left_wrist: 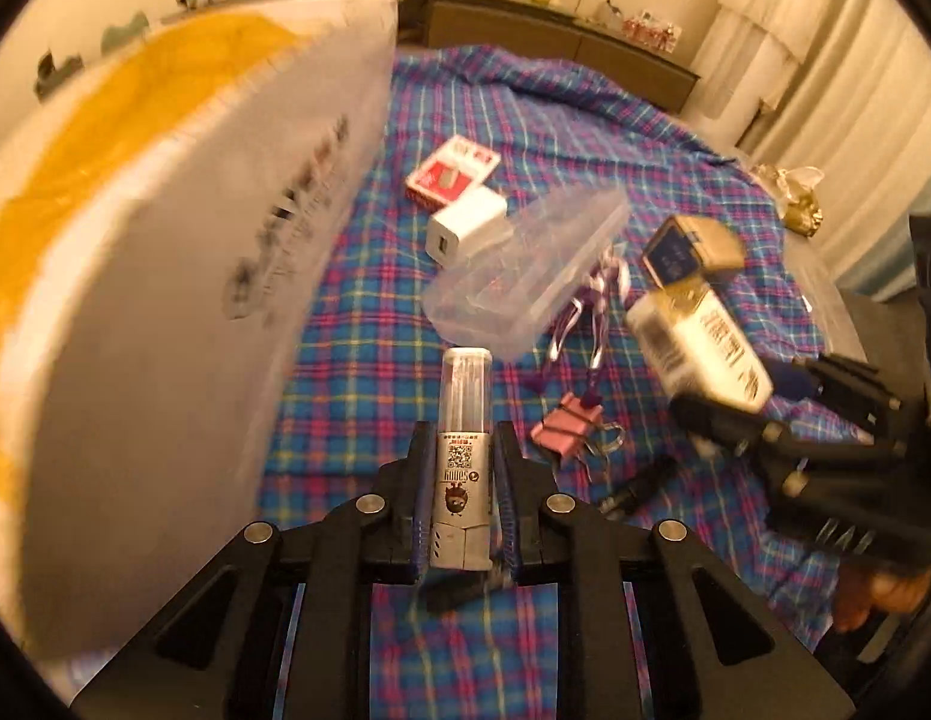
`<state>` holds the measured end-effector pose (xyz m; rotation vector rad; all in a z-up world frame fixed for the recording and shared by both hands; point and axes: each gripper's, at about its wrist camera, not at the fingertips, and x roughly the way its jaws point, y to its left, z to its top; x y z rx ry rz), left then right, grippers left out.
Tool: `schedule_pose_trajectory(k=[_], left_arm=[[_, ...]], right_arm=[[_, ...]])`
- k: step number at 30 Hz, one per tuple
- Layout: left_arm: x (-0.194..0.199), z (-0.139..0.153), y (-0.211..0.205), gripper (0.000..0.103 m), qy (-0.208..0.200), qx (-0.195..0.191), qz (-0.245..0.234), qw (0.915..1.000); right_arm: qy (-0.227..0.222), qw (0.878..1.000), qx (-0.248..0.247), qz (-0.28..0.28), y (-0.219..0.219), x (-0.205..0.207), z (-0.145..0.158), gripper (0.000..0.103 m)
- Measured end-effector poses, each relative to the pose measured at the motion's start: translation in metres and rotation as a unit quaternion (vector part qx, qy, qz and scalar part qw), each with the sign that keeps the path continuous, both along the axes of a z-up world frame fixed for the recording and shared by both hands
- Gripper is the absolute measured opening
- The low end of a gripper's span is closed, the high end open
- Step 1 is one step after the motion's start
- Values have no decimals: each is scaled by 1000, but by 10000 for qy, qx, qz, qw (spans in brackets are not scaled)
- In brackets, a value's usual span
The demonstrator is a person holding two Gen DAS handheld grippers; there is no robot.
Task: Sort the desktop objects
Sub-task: 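Carry the lip-balm tube and card box over the cardboard box with both tools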
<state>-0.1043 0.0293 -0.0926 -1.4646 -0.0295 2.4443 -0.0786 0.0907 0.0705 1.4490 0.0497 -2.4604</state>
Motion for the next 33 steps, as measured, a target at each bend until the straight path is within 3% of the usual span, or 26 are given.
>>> schedule_pose_trajectory(k=[3, 8, 15, 24, 33], left_arm=[[23, 18, -5, 20, 56, 41, 109, 9999], [54, 53, -1, 20, 439, -350, 98, 9984], [68, 98, -6, 20, 787, -482, 245, 9954], [45, 134, -34, 20, 1136, -246, 472, 9921], [-22, 136, -72, 20, 1126, 209, 667, 9912]], right_arm=[[254, 9995, -190, 22, -4, 19, 21, 53], [574, 9977, -331, -151, 5, 43, 50, 53], [894, 9943, -542, -214, 12, 55, 81, 53], [1389, 9876, -734, -7, -14, 63, 109, 53], [1821, 9808, -633, 291, -56, 58, 141, 53]])
